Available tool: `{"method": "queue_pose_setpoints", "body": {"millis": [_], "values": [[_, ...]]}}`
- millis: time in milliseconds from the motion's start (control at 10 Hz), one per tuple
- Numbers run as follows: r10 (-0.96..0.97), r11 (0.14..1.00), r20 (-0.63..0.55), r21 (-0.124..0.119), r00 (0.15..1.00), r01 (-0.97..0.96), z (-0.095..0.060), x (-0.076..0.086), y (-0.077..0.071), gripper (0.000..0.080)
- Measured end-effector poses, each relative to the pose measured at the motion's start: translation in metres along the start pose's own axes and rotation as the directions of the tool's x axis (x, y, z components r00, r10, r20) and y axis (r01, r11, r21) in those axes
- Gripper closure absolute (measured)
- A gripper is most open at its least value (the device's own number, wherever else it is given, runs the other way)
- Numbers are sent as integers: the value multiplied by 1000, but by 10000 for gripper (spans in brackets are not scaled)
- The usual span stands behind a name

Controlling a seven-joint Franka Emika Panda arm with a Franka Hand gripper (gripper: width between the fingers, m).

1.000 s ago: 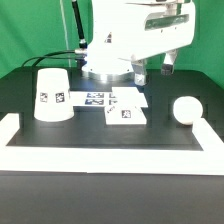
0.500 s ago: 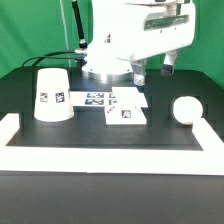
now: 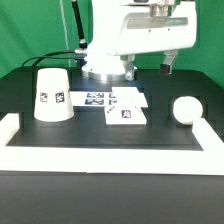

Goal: Assemble lamp

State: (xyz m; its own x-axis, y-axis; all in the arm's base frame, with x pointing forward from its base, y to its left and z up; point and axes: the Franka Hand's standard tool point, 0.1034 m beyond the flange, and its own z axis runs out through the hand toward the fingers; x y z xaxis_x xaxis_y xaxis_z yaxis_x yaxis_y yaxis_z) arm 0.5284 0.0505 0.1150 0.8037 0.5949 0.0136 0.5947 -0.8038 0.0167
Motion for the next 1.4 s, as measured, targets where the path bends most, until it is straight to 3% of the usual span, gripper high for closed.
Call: {"method": "queue_pose_setpoints", "body": {"millis": [300, 700, 1200, 1400], "values": [[171, 985, 0, 4, 985, -171, 0, 0, -1, 100], [541, 839, 46, 36, 840, -543, 14, -30, 4, 100], [542, 838, 45, 37, 839, -544, 14, -28, 2, 100], [522, 850, 54, 44, 851, -525, 24, -52, -2, 100]]}}
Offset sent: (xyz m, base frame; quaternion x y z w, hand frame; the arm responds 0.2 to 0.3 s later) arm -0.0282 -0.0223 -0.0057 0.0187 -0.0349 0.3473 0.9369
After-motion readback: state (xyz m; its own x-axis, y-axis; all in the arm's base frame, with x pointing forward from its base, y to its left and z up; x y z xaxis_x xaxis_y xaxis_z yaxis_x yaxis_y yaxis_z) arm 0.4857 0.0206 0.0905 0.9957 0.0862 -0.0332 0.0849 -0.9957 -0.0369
